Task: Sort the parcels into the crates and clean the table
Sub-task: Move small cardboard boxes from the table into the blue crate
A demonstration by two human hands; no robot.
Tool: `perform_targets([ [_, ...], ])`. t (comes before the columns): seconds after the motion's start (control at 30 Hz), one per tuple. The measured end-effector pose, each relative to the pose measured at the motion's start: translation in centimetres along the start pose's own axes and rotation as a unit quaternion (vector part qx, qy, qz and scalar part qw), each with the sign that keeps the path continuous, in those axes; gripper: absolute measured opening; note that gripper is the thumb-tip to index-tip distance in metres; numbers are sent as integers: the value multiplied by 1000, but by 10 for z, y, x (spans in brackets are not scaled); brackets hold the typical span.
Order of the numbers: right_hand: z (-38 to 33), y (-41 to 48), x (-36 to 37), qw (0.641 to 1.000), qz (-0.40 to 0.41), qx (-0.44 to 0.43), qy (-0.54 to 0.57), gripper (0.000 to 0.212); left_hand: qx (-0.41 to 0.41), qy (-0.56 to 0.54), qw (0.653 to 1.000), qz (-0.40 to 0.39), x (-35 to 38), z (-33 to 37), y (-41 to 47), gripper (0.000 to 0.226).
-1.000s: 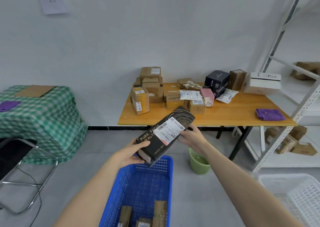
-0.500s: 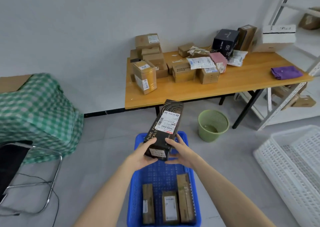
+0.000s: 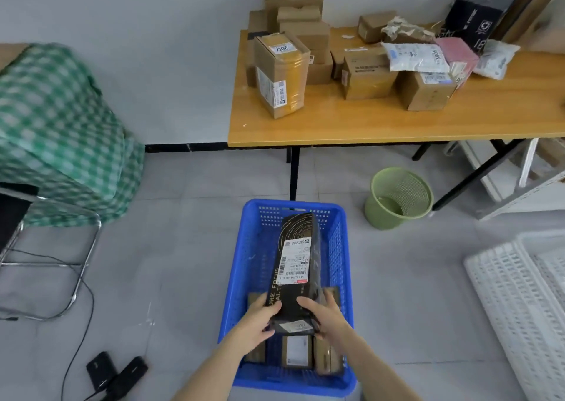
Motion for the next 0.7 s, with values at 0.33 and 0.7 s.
perform_targets([
  [0.33, 73, 90, 50, 994, 4, 34, -99, 112, 16, 235, 971, 33, -51, -68, 94, 54],
  [0.7, 188, 179, 91, 969, 62, 111, -213, 97, -37, 164, 985, 29, -67, -155, 177, 55],
])
Point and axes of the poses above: each hand's wrist, its own y-axis towards the middle knuckle, its own x-axis out of the palm, z = x × y, the point moved 2 cm from there along y, towards the middle knuckle, and after that the axes turned 2 degrees about x, right-handed, at the moved point
